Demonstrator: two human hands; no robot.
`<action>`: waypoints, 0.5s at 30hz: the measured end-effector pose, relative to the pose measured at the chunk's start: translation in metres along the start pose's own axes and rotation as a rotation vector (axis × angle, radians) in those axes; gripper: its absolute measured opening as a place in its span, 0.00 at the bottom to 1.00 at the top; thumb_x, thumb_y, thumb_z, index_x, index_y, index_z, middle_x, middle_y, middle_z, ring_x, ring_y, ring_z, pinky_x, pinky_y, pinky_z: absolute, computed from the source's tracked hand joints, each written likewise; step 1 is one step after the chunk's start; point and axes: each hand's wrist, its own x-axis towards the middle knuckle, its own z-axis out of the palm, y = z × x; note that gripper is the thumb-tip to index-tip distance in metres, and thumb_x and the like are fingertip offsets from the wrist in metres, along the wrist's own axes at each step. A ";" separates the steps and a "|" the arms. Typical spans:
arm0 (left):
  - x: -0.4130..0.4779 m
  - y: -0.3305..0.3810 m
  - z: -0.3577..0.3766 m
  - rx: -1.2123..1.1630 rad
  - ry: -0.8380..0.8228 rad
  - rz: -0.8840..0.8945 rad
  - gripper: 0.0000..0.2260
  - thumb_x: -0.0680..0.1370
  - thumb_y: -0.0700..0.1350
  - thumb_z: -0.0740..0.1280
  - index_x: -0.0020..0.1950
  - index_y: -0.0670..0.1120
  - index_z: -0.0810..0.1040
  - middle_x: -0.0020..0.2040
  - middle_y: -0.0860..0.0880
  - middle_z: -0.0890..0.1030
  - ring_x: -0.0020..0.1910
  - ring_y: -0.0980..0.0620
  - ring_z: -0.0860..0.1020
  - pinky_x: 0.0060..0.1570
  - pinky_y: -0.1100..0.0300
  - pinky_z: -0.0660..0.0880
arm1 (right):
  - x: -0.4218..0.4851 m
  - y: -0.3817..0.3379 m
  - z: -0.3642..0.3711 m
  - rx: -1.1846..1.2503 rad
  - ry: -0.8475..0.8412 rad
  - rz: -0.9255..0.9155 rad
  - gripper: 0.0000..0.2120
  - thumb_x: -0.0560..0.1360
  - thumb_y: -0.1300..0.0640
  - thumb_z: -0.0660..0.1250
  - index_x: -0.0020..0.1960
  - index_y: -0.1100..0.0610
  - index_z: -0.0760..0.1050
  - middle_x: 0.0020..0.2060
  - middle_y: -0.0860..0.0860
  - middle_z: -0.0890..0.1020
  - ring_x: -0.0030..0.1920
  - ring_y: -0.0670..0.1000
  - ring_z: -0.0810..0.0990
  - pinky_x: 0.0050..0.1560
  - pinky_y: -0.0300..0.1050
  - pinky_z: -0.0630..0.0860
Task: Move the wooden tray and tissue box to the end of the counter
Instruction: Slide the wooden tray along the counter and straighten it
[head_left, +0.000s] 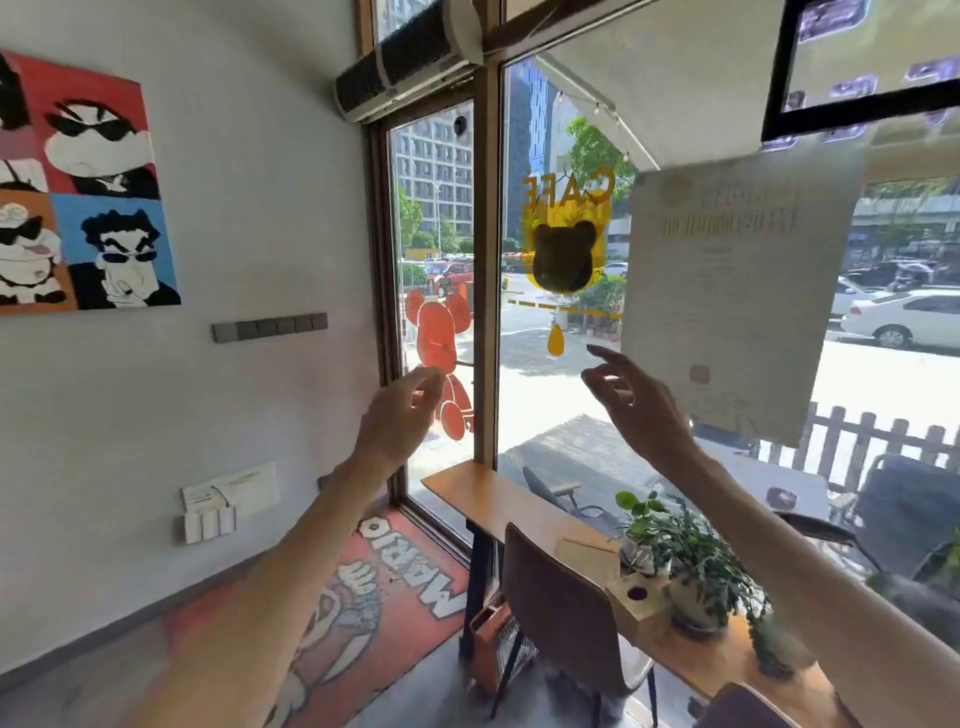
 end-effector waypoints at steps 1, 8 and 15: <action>0.001 -0.007 0.004 -0.086 0.010 -0.022 0.21 0.80 0.61 0.56 0.63 0.50 0.77 0.55 0.52 0.83 0.51 0.52 0.83 0.52 0.53 0.79 | 0.001 0.008 0.006 0.082 -0.001 0.026 0.26 0.76 0.32 0.58 0.69 0.42 0.73 0.54 0.43 0.83 0.54 0.47 0.84 0.56 0.56 0.81; 0.017 -0.055 0.050 -0.263 -0.094 -0.112 0.15 0.82 0.53 0.59 0.60 0.47 0.80 0.48 0.55 0.84 0.42 0.58 0.83 0.46 0.55 0.81 | 0.007 0.069 0.056 0.467 -0.160 0.215 0.16 0.82 0.44 0.58 0.60 0.48 0.80 0.53 0.53 0.85 0.52 0.56 0.85 0.56 0.60 0.79; 0.035 -0.125 0.118 -0.271 -0.190 -0.218 0.13 0.81 0.53 0.61 0.59 0.49 0.81 0.50 0.54 0.85 0.46 0.57 0.83 0.50 0.53 0.80 | 0.018 0.162 0.101 0.569 -0.270 0.355 0.17 0.83 0.47 0.54 0.61 0.50 0.79 0.53 0.54 0.85 0.52 0.57 0.84 0.49 0.45 0.80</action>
